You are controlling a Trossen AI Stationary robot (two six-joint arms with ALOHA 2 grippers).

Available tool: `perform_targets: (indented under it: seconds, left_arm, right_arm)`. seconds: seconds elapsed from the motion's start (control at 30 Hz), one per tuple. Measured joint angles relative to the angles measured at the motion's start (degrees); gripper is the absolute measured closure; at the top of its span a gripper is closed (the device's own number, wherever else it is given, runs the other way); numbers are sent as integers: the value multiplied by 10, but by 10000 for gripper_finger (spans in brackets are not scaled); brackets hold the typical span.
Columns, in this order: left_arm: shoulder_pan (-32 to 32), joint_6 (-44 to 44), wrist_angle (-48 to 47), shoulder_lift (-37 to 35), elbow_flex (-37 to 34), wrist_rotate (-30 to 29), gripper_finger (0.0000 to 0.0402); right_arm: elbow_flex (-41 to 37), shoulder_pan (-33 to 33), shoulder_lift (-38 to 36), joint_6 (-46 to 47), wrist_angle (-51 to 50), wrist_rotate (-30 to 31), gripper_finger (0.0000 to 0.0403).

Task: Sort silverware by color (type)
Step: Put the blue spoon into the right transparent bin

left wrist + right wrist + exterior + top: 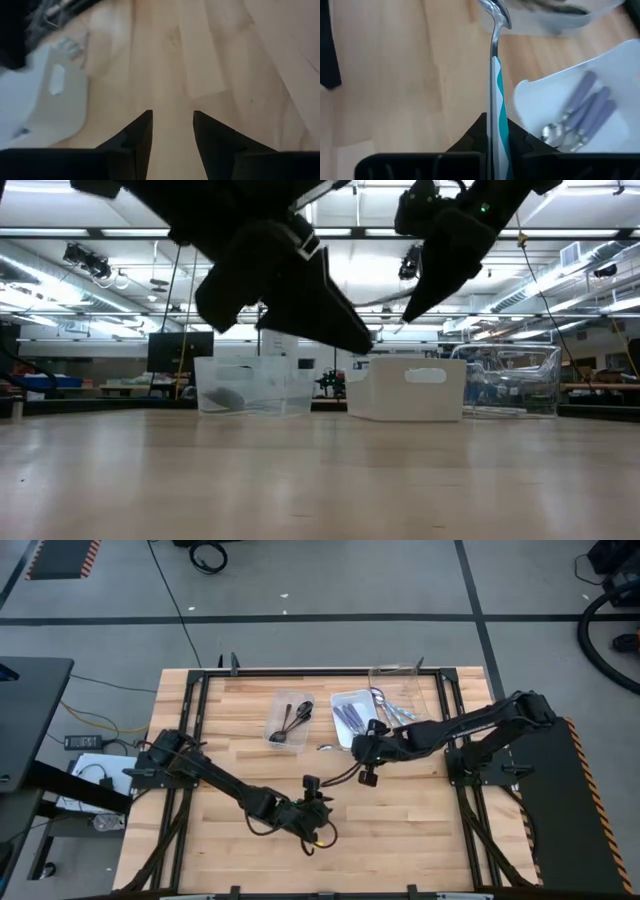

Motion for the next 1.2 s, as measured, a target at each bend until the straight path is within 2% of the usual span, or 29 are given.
perform_targets:
  seconds: [0.13,0.3,0.67,0.8,1.0,1.2]
  left_arm:
    - [0,-10,57,0,-32,20,253]
    - [2,-10,150,0,-81,47,253]
    - [36,-13,344,0,-170,125,253]
    - [48,-13,354,0,-178,140,253]
    - [56,-13,365,1,-178,176,253]
    - [56,-9,355,-16,-178,181,254]
  right_arm:
    - [0,0,-20,11,0,28,375]
    - [0,0,-41,21,-9,30,375]
    - [0,-1,-91,124,-116,80,375]
    - [0,-1,-107,156,-154,92,375]
    - [0,-3,-121,193,-204,142,375]
    - [0,-30,-127,218,-257,168,375]
